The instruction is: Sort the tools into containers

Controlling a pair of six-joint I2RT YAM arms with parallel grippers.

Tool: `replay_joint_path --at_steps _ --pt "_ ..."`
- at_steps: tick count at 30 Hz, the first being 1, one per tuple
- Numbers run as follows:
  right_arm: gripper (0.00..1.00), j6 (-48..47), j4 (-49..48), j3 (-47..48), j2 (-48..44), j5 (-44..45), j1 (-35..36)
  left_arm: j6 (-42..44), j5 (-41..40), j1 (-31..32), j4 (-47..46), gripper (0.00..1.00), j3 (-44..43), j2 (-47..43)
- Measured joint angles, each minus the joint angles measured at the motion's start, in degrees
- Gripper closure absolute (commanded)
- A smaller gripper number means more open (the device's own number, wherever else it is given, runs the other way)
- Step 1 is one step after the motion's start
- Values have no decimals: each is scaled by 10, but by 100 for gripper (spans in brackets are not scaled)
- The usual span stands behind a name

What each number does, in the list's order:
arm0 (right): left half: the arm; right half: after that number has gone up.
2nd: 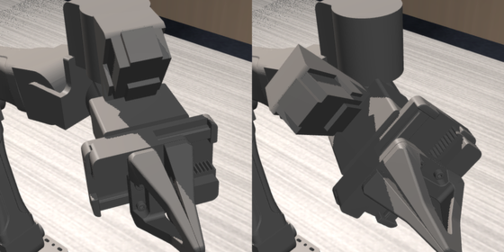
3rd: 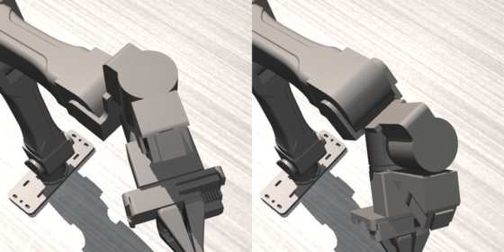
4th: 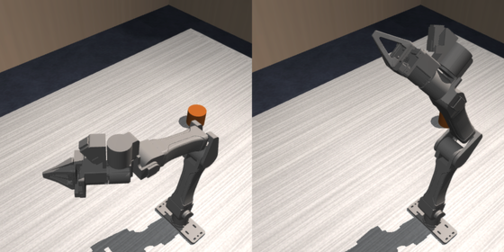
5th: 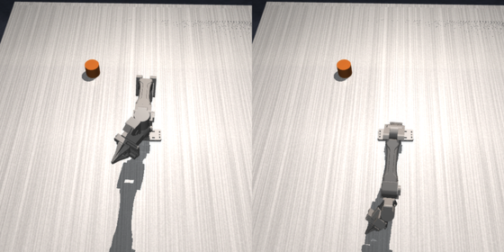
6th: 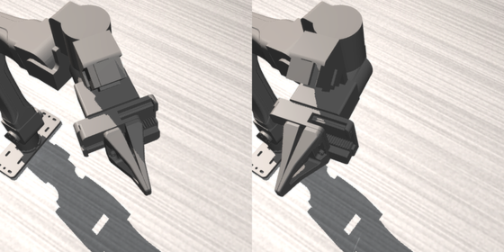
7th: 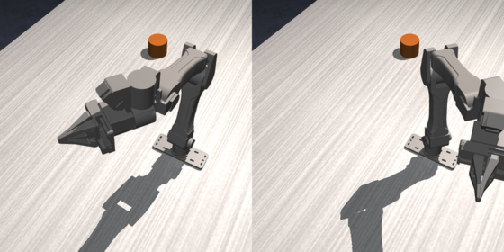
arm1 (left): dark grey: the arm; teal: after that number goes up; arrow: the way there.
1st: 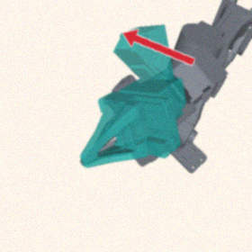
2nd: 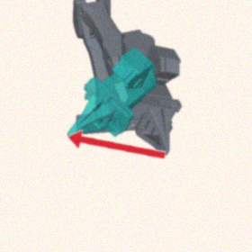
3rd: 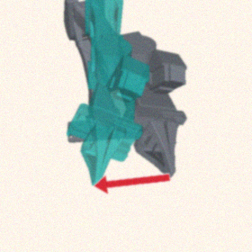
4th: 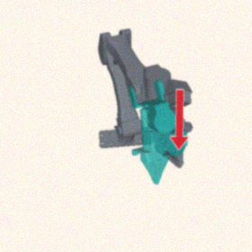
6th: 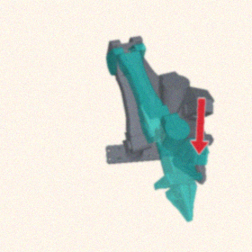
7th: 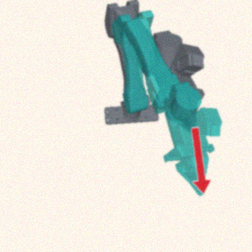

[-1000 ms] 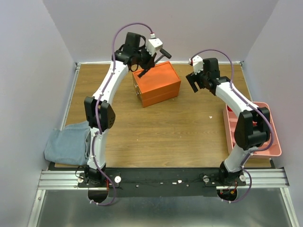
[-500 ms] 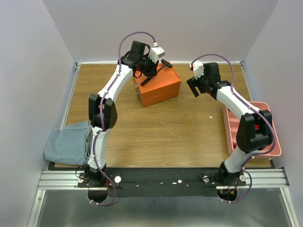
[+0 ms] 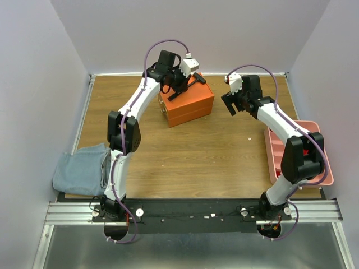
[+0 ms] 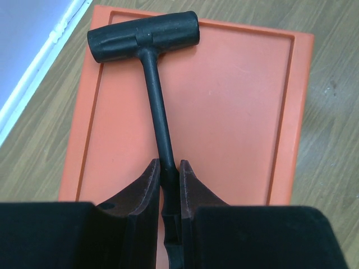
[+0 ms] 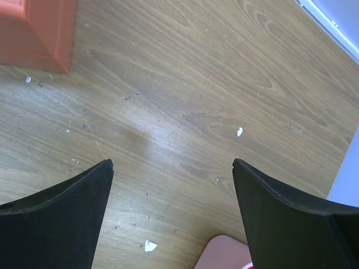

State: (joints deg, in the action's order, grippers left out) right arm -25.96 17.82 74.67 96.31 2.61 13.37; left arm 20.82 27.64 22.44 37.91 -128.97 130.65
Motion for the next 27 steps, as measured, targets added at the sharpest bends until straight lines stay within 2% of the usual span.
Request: replay_joint_path --at_steps 8,18,20,22,27 --pt "6 -5 0 -2 -1 -4 0 96 -2 1 15 100 -2 0" --pt "6 -7 0 -2 -1 -6 0 151 19 -4 35 100 -8 0" --pt "6 -7 0 -2 -1 -6 0 159 28 -7 38 91 -8 0" --pt "6 -7 0 -2 -1 -6 0 163 32 -9 40 72 -8 0" --pt "6 -7 0 -2 0 -6 0 163 34 -12 42 54 -8 2"
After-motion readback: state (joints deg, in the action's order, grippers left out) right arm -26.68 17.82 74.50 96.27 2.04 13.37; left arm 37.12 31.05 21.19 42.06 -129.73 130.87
